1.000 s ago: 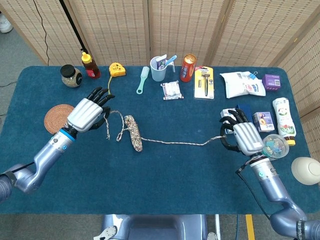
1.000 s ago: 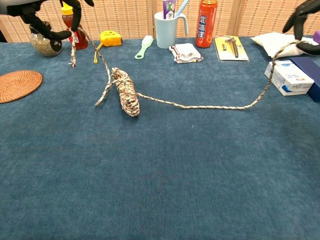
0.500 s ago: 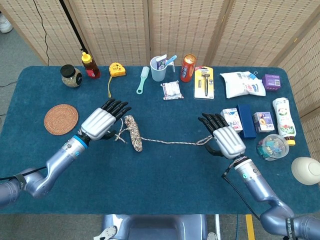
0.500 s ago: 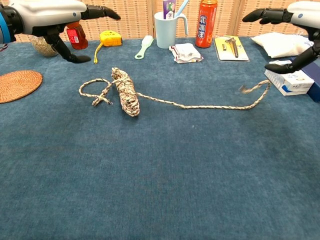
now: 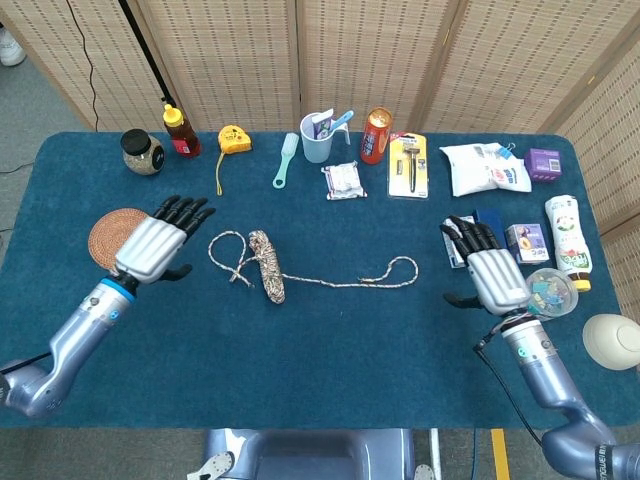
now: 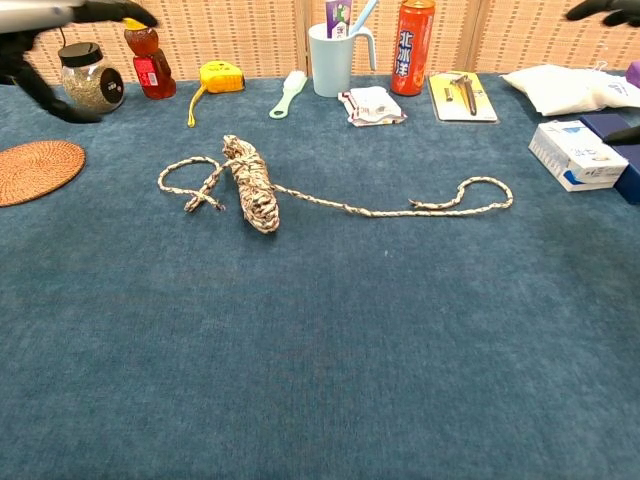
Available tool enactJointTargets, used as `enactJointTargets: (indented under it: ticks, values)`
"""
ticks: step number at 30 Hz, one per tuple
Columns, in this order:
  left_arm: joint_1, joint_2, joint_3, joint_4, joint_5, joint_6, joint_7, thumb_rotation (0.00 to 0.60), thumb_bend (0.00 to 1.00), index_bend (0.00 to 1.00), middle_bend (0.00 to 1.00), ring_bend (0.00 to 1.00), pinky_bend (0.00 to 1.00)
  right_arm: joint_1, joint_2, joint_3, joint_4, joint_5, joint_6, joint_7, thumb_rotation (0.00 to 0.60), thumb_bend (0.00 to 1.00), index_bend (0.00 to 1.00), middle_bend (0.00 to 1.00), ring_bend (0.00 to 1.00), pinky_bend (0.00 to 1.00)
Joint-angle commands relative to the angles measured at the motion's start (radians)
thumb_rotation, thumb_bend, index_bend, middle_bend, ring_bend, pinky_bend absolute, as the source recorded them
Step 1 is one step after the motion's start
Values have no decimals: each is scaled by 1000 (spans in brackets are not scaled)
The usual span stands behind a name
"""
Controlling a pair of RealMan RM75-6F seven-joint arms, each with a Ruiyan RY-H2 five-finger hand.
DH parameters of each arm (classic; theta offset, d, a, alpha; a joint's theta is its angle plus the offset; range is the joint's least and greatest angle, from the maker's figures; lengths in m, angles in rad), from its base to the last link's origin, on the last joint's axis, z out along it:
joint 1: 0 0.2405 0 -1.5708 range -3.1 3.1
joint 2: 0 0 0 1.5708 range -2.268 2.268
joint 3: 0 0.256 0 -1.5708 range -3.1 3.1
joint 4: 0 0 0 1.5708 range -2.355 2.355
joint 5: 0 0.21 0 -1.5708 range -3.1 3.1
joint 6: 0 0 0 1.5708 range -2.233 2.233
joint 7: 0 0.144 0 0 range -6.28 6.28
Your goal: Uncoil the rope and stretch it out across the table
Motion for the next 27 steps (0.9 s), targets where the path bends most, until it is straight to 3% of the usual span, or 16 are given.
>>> enactJointTargets:
  ticks: [1,11,21,27]
  values:
    - [119,82,42,-59,0,133,-2,600,231,37,0,0,0,-55,14,-10,42,-3,67,35,600,175,24,0,0,0]
    - [339,166,126,-121,65,363,-39,600,231,93,0,0,0,-167,33,-55,69,-4,175,35,600,176,127,0,0,0]
    - [513,206,208,-157,146,516,-50,600,231,141,0,0,0,-270,49,-94,31,-31,289,8,600,175,182,45,0,0]
    - [575,203,229,-158,197,571,-56,600,231,157,0,0,0,-319,56,-116,7,-54,336,-13,600,175,202,65,0,0]
